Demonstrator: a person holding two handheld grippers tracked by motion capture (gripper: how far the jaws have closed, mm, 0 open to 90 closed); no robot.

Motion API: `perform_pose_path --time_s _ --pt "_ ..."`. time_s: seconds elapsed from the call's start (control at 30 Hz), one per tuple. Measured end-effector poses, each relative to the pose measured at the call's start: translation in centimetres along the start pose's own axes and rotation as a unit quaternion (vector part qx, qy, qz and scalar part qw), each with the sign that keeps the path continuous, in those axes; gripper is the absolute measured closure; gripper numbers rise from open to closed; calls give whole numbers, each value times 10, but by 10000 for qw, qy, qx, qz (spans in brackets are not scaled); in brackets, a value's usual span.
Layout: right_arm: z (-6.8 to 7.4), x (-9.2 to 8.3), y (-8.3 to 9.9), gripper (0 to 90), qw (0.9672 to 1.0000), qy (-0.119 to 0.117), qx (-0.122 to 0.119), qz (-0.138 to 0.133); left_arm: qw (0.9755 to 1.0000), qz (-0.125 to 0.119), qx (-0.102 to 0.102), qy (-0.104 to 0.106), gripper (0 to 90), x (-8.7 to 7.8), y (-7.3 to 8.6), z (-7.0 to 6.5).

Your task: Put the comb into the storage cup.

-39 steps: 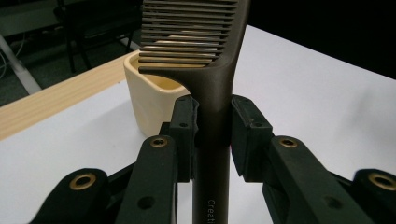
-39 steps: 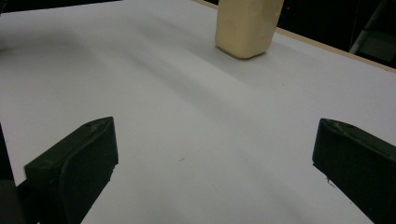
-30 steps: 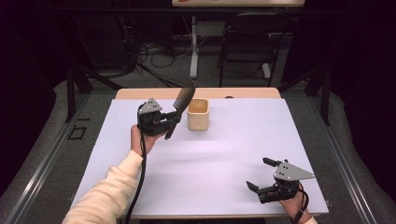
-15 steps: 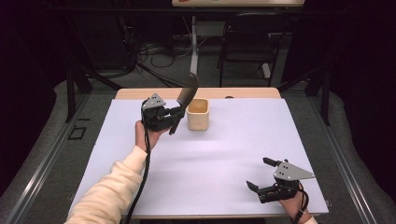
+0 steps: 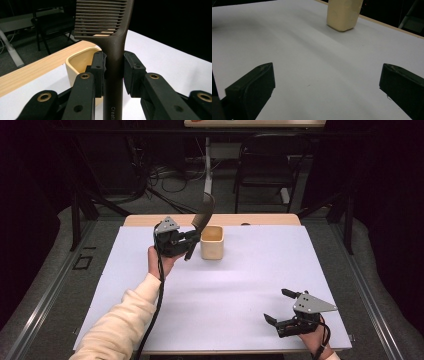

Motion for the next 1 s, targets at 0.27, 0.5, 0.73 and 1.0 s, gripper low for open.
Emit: perform_pose_path --time_s 0.27,0.5,0.73,1.0 --pt "1 -1 0 0 10000 6 12 9 10000 -74 28 -4 725 8 -6 -2" --pt "0 -1 0 0 10000 3 6 2 9998 -170 39 1 725 12 -13 -2" --pt "0 0 0 0 10000 2 -3 3 9997 -242 31 -23 725 18 -16 -1" --pt "0 0 0 0 10000 14 -2 6 9995 -299 80 -39 725 23 -20 -2"
Point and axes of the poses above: each handheld gripper's, and its own axes: x roughly forward along the jaws, y roughly out of its underside, z roughly to its left, the point moved 3 cm from there along x, roughly forward along the jaws, and after that the axes turned 8 degrees about x, right-handed, at the moved point
